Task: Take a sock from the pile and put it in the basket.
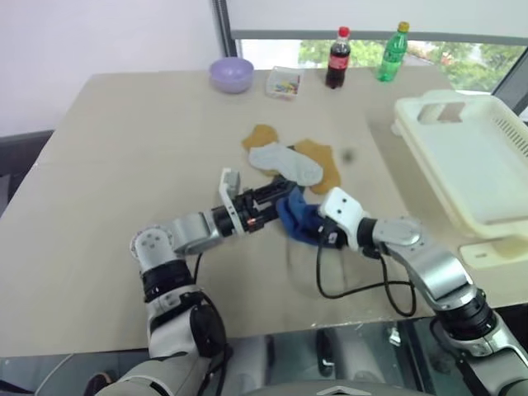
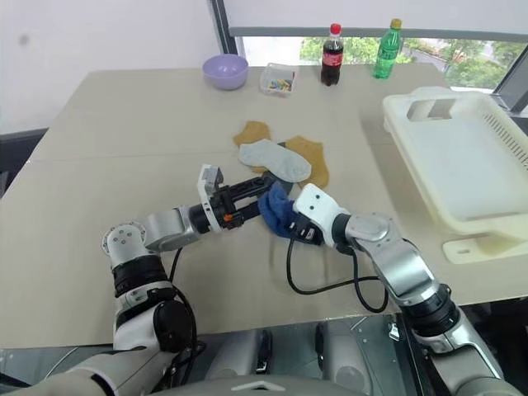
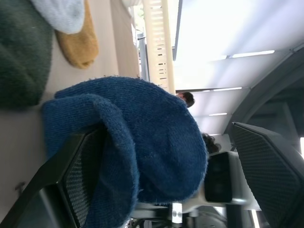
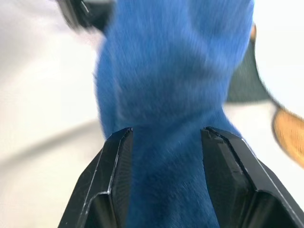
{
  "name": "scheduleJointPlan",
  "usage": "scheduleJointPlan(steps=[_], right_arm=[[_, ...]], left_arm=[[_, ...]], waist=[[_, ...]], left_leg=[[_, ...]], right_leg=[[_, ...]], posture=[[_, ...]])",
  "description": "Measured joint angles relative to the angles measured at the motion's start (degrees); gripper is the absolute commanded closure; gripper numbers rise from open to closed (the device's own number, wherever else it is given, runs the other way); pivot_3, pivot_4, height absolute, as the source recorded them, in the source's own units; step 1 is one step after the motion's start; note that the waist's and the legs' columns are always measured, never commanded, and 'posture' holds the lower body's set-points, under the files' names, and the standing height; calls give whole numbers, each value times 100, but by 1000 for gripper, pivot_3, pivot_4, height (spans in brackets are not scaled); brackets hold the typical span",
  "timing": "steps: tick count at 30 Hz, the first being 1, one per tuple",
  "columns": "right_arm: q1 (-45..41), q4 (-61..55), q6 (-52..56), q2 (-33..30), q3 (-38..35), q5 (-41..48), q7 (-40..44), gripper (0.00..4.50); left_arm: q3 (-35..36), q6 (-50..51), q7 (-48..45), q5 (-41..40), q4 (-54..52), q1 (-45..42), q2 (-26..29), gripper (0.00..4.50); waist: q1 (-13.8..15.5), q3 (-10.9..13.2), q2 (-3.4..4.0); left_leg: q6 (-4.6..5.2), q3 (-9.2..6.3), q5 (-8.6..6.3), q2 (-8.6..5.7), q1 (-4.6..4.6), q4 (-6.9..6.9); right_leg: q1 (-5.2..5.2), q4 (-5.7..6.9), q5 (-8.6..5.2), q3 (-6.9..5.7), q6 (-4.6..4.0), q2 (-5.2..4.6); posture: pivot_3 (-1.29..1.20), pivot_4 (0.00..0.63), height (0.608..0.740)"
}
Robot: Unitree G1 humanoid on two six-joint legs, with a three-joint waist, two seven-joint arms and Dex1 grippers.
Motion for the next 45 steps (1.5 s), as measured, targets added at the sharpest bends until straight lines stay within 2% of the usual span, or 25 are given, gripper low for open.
scheduleJointPlan(steps=[8, 16, 22, 29, 33, 36, 40, 43, 45], right_arm=[[-47, 95, -116, 68, -291, 378, 81, 2165], [-70, 848, -126, 519, 259, 320, -28, 2165], [-138, 963, -229, 572, 425, 197, -40, 2165], [-183, 1105, -349, 656, 438, 115, -82, 2165], [108, 517, -35, 410, 265, 236, -128, 2165], [456, -460, 591, 130, -129, 596, -135, 2165], [712, -1327, 1213, 44, -448, 1089, -186, 2165], [791, -1567, 1530, 63, -662, 1331, -331, 2165], [1015, -1835, 1784, 32, -1029, 1596, -390, 2165]], left_arm=[[-195, -143, -31, 2, 1, 32, 107, 49], [-277, -259, -93, -25, 75, 20, 152, 49], [-281, -346, -131, -170, 116, -39, 159, 49], [-717, -373, -241, -173, 116, -44, 42, 49], [-1025, -418, -437, -128, 116, -52, 23, 49], [-1140, -603, -598, -53, 198, -131, 45, 49], [-1308, -776, -776, 60, 296, -279, -11, 49], [-1453, -845, -891, 129, 307, -307, -77, 49], [-1557, -854, -955, 155, 313, -309, -139, 49]], waist=[[-1, 0, 0], [-6, 0, -1], [-3, 0, -1], [-7, 0, -1], [10, 0, -1], [21, 0, -1], [14, 0, -1], [3, 0, -1], [16, 0, -1]], left_leg=[[-23, -7, 14, -5, -32, 2], [-30, -7, 19, -6, -44, 4], [-35, -7, 22, -8, -48, 5], [-36, -8, 23, -8, -46, 7], [-37, -10, 23, -10, -51, 7], [-36, -13, 23, -11, -53, 7], [-20, -15, 14, -11, -52, 7], [-16, -12, 13, -11, -50, 11], [-16, -14, 13, -12, -52, 11]], right_leg=[[-26, 1, 1, -6, 0, -3], [-37, 6, 2, -6, -2, -4], [-39, 6, 3, -6, -1, -5], [-38, 12, 4, -7, -1, -4], [-39, 10, 4, -8, -2, -5], [-40, 9, 3, -9, -2, -7], [-39, 10, 3, -11, -1, -6], [-38, 11, 3, -10, 0, -6], [-38, 12, 3, -12, 0, -5]], posture=[[0, 150, 736], [0, 150, 736], [0, 150, 736], [0, 150, 736], [0, 150, 736], [0, 150, 736], [0, 150, 736], [0, 150, 736], [0, 150, 736]])
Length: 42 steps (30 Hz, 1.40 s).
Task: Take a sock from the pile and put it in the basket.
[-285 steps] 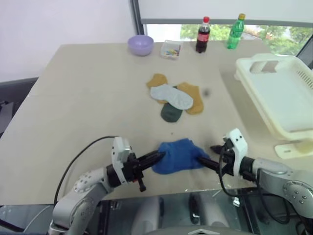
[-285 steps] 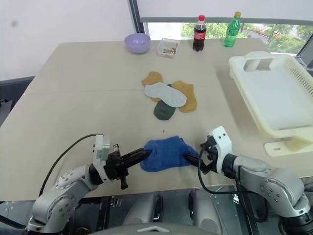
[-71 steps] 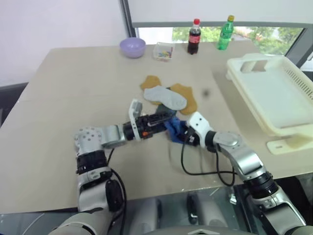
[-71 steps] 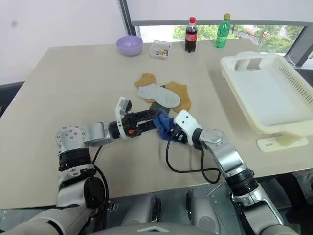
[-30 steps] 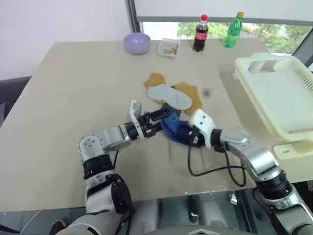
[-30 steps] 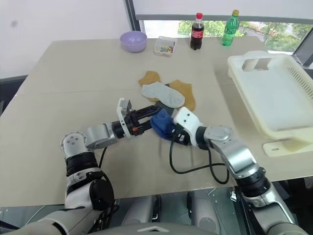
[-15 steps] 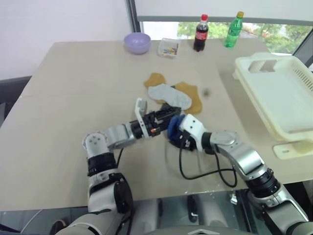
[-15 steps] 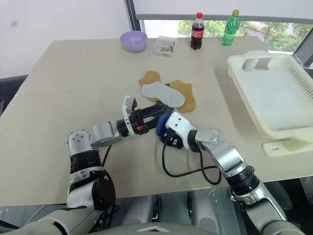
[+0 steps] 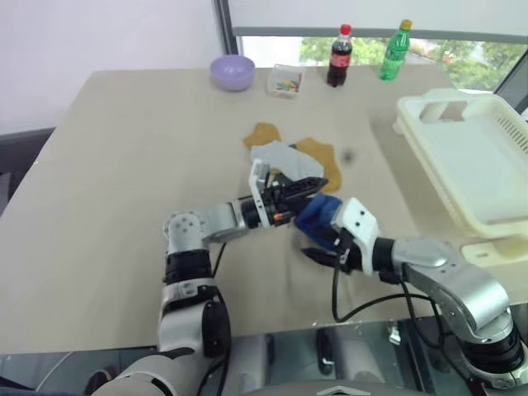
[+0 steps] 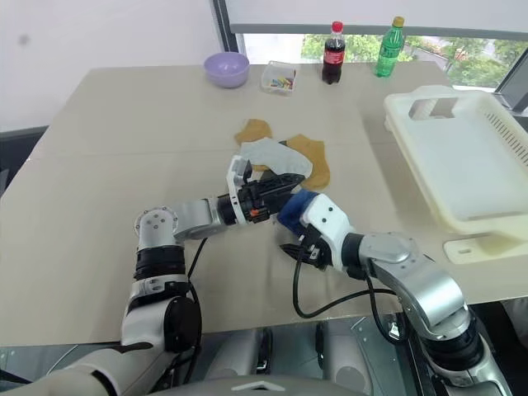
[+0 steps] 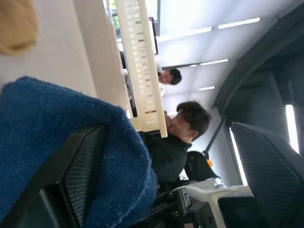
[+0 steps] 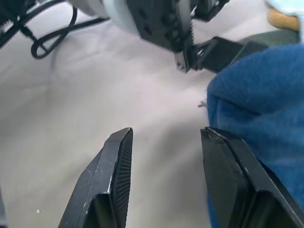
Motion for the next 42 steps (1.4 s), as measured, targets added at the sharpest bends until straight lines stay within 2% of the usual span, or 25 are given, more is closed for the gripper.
scheduleJointPlan(steps=[4, 8, 11, 12, 13, 14, 16, 18, 24, 30, 33, 36, 37, 41, 42], right_arm=[[332, -449, 445, -42, -977, 562, -77, 2165], [547, -605, 629, -202, -1405, 842, -130, 2165], [476, -603, 831, 77, -1985, 1031, -490, 2165], [416, -589, 861, 161, -2016, 1047, -570, 2165], [322, -562, 885, 286, -2037, 1070, -702, 1688], [258, -534, 908, 396, -2041, 1095, -806, 1561], [158, -441, 961, 637, -2064, 1128, -979, 919], [135, -235, 965, 893, -1945, 1136, -1289, 73], [322, 730, 521, 933, -1278, 519, -1834, 73], [401, 1138, 351, 1198, -1337, 478, -2111, 73], [470, 1178, 350, 1405, -1467, 589, -2137, 908], [546, 1279, 352, 1721, -1597, 768, -2138, 2258], [549, 1325, 355, 1823, -1598, 812, -2139, 2531], [537, 1570, 355, 2204, -1562, 985, -2155, 4377], [519, 1592, 349, 2231, -1553, 996, -2162, 4453]], left_arm=[[-173, 1, -146, 97, 1, 9, -57, 49], [-402, -3, -293, 231, -6, 66, -90, 49], [-643, -76, -474, 504, -1, 199, -73, 49], [-670, -97, -503, 540, -1, 200, -70, 49], [-707, -123, -560, 582, -1, 202, -69, 0], [-724, -138, -602, 617, -2, 207, -65, 0], [-767, -170, -672, 671, -1, 215, -57, 0], [-865, -247, -800, 803, 0, 223, -56, 0], [-902, -380, -951, 968, 15, 223, -84, 0], [-881, -418, -999, 1008, 20, 222, -86, 0], [-811, -441, -999, 1008, 20, 222, -80, 0], [-780, -490, -1025, 1026, 21, 223, -34, 0], [-783, -497, -1053, 1041, 20, 223, -21, 0], [-796, -501, -1112, 1096, 20, 224, -3, 0], [-800, -504, -1126, 1101, 20, 225, 4, 0]], waist=[[13, 0, 0], [5, 0, 0], [-28, 0, 0], [-28, 0, 1], [-27, 0, 1], [-23, 0, 1], [-21, 0, 1], [-13, -1, 1], [-17, -1, 1], [-19, -2, 1], [-20, -4, 0], [-40, -6, -3], [-51, -7, -3], [-59, -6, -3], [-59, -6, -2]], left_leg=[[2, 4, -1, -2, -2, 1], [3, 4, -2, -2, 1, 0], [4, 8, -1, 1, 6, 1], [4, 9, -1, 1, 10, 3], [4, 9, -1, 1, 10, 3], [4, 8, -1, 1, 13, 5], [4, 8, 0, 2, 14, 8], [4, 9, 0, 2, 13, 12], [4, 17, 0, -2, 12, 15], [4, 15, 0, -1, 16, 20], [4, 14, 0, 0, 17, 29], [4, 17, 0, 4, 22, 30], [5, 19, 0, 6, 24, 30], [5, 19, 0, 16, 33, 30], [4, 19, 0, 16, 35, 30]], right_leg=[[0, -1, 0, 3, 0, -1], [1, 0, 0, 2, 1, 1], [0, 9, 0, 7, 1, 4], [0, 15, -1, 8, 1, 5], [0, 17, -2, 9, 2, 6], [0, 24, -2, 8, 2, 6], [0, 31, -3, 8, 2, 9], [-1, 34, -2, 11, 1, 8], [-2, 35, -1, 17, 0, 3], [-1, 44, -2, 17, 1, 4], [0, 50, -4, 16, 5, 5], [1, 55, -11, 19, 15, 9], [1, 57, -11, 21, 15, 13], [0, 69, -12, 23, 15, 24], [0, 71, -13, 24, 15, 25]], posture=[[0, 150, 736], [0, 150, 736], [0, 150, 736], [0, 150, 736], [0, 150, 736], [0, 150, 736], [0, 150, 736], [0, 150, 736], [0, 150, 736], [0, 150, 736], [0, 150, 736], [0, 150, 736], [0, 150, 736], [0, 150, 736], [0, 150, 736]])
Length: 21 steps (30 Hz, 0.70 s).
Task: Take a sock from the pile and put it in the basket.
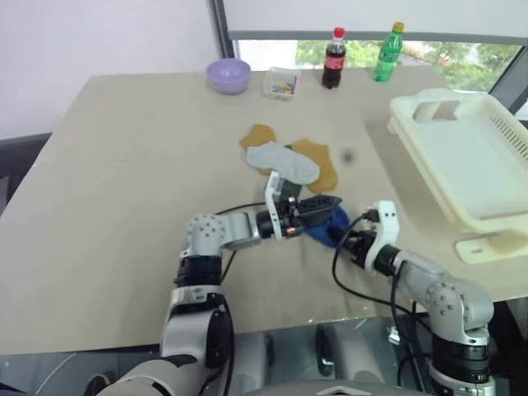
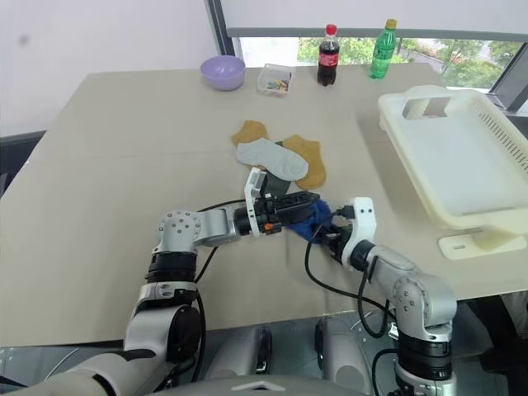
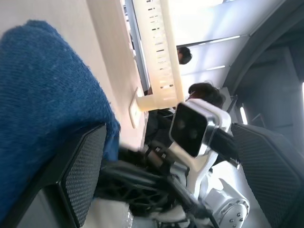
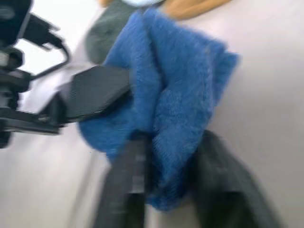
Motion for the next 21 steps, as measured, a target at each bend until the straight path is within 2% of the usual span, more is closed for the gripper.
scheduleJointPlan(steps=[4, 8, 9, 10, 12, 16, 19, 21], right_arm=[[-43, 75, -21, 135, -68, 88, -96, 4453], [-40, 75, -19, 92, -144, 160, -150, 4453], [-38, 74, -24, 36, -145, 182, -166, 4453], [-35, 73, -26, 21, -149, 185, -169, 4453], [-54, 60, -31, -10, -182, 217, -231, 4453], [-77, 29, -273, -225, -216, 166, -259, 4453], [52, -223, -651, -805, -141, 29, -45, 4453], [265, -399, -794, -1238, -100, -7, 187, 4453]], left_arm=[[-73, -139, -162, 82, -106, 49, 127, 0], [-373, -744, -725, 435, -738, 298, 640, 0], [-719, -1333, -1102, 827, -1150, 494, 972, 0], [-774, -1430, -1170, 898, -1209, 527, 1029, 0], [-1297, -2556, -1704, 1661, -1723, 900, 1496, 0], [-1719, -4661, -2422, 2766, -2231, 1678, 1850, 0], [-1991, -5969, -2667, 3580, -2249, 2199, 2117, 0], [-2078, -6664, -2836, 3850, -2243, 2486, 2127, 0]], waist=[[-7, 0, 0], [-7, 0, 2], [-3, 1, 3], [3, 1, 3], [20, 2, 6], [47, 6, 12], [67, 7, 15], [71, 7, 14]], left_leg=[[0, 5, 0, 1, 4, 1], [0, 6, 0, 4, 3, 1], [-1, 10, 0, 4, 2, 0], [-1, 11, 0, 3, 2, 0], [-1, 17, 0, 1, 0, -1], [-1, 24, -1, 2, -12, -1], [3, 18, -3, 0, -25, -1], [10, 17, -7, 2, -30, -1]], right_leg=[[0, 3, -1, 4, 1, 1], [-1, 3, 3, 6, -8, 4], [-2, 1, 5, 8, -25, 2], [-2, 1, 5, 9, -27, 2], [-3, -3, -2, 15, -39, -3], [-9, -16, -3, 18, -40, -18], [-11, -28, -5, 10, -36, -23], [-10, -36, -12, 5, -23, -22]], posture=[[0, 150, 736], [0, 150, 736], [0, 150, 736], [0, 150, 736], [0, 150, 736], [0, 150, 736], [0, 150, 736], [0, 150, 736]])
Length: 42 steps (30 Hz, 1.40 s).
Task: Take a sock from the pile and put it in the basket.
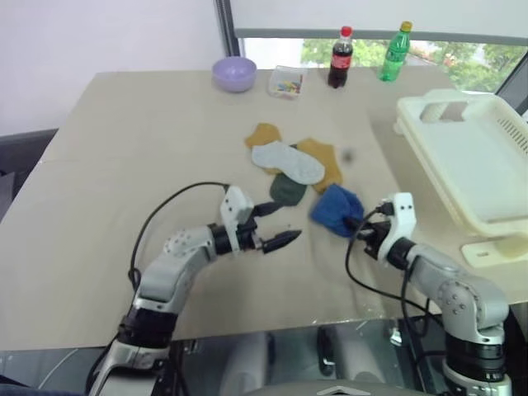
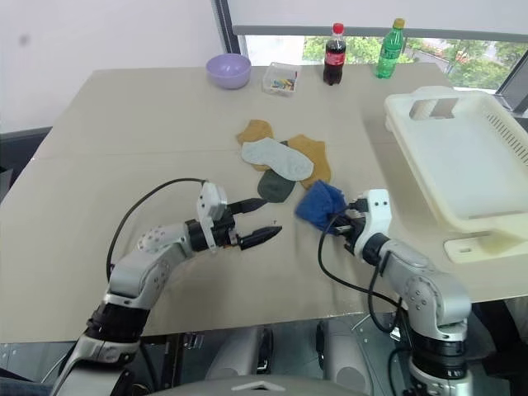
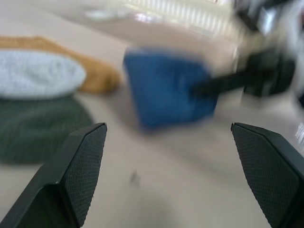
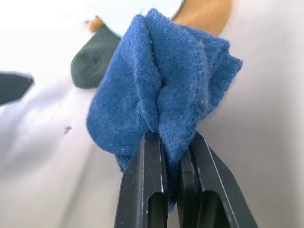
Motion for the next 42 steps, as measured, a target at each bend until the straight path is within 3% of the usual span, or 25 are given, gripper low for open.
scheduleJointPlan(steps=[4, 8, 14, 18, 20, 22, 30, 35, 36, 39, 42], right_arm=[[181, -353, 152, -446, -22, 301, 303, 4453], [-47, -769, 689, -751, -488, 1119, 401, 4453], [-643, -851, 1781, -1369, -1573, 2675, 61, 4453], [-1026, -313, 2230, -2270, -2353, 3373, -164, 4453], [-1054, 165, 2371, -2922, -2940, 3371, -241, 4453], [-1013, 563, 2441, -3128, -3210, 3346, -308, 4453], [-1381, 1945, 2313, -3164, -3700, 3088, -799, 4453], [-1623, 2593, 1879, -2802, -3799, 2548, -1338, 4453], [-1682, 2715, 1819, -2713, -3801, 2463, -1431, 3655], [-1718, 2837, 1736, -2576, -3790, 2297, -1555, 2356], [-1389, 2705, 1366, -2823, -3457, 1740, -1549, 925]], left_arm=[[-17, -678, -126, 137, -30, 176, -25, 0], [-18, -1421, -270, 186, -2, 321, -189, 0], [-40, -1955, -368, 71, 52, 406, -614, 0], [-122, -1969, -331, 39, 188, 277, -960, 0], [-242, -1921, -334, -71, 200, 190, -1181, 0], [-307, -1844, -297, -126, 269, 61, -1409, 0], [-485, -1818, -154, -137, 528, -283, -1880, 0], [-513, -1830, -102, -120, 762, -393, -2007, 0], [-512, -1840, -100, -109, 808, -416, -2018, 0], [-514, -1877, -105, -69, 880, -444, -2050, 0], [-511, -2026, -112, -17, 924, -454, -2041, 0]], waist=[[-18, 4, 7], [-26, 5, 8], [-3, 5, 8], [46, 13, 20], [112, 11, 17], [115, 10, 15], [99, 8, 20], [102, 7, 23], [101, 7, 23], [101, 6, 27], [119, 1, 36]], left_leg=[[1, -1, 0, 4, -1, 0], [1, -1, 0, 7, 4, 3], [2, -1, 0, 1, 0, 6], [6, 6, -2, -7, -9, 16], [14, 19, -7, -6, -9, 21], [18, 27, -10, -3, -9, 22], [19, 51, -10, 0, -6, 31], [26, 62, -14, 0, -8, 41], [28, 68, -15, 0, -7, 41], [39, 81, -22, 0, -6, 41], [46, 88, -26, 0, -6, 42]], right_leg=[[-1, 0, 5, -2, 18, 2], [2, 4, 4, -2, 19, 10], [4, 3, 9, -2, 27, 10], [5, 0, 15, 0, 38, 6], [12, -11, 16, -4, 39, 8], [13, -14, 16, -3, 40, 14], [12, -7, 22, 16, 48, 22], [11, -7, 26, 29, 56, 23], [10, -7, 28, 35, 59, 23], [8, -8, 29, 49, 61, 23], [8, -14, 31, 55, 64, 22]], posture=[[0, 150, 736], [0, 150, 736], [0, 150, 736], [0, 150, 736], [0, 150, 736], [0, 150, 736], [0, 150, 736], [0, 150, 736], [0, 150, 736], [0, 150, 736], [0, 150, 736]])
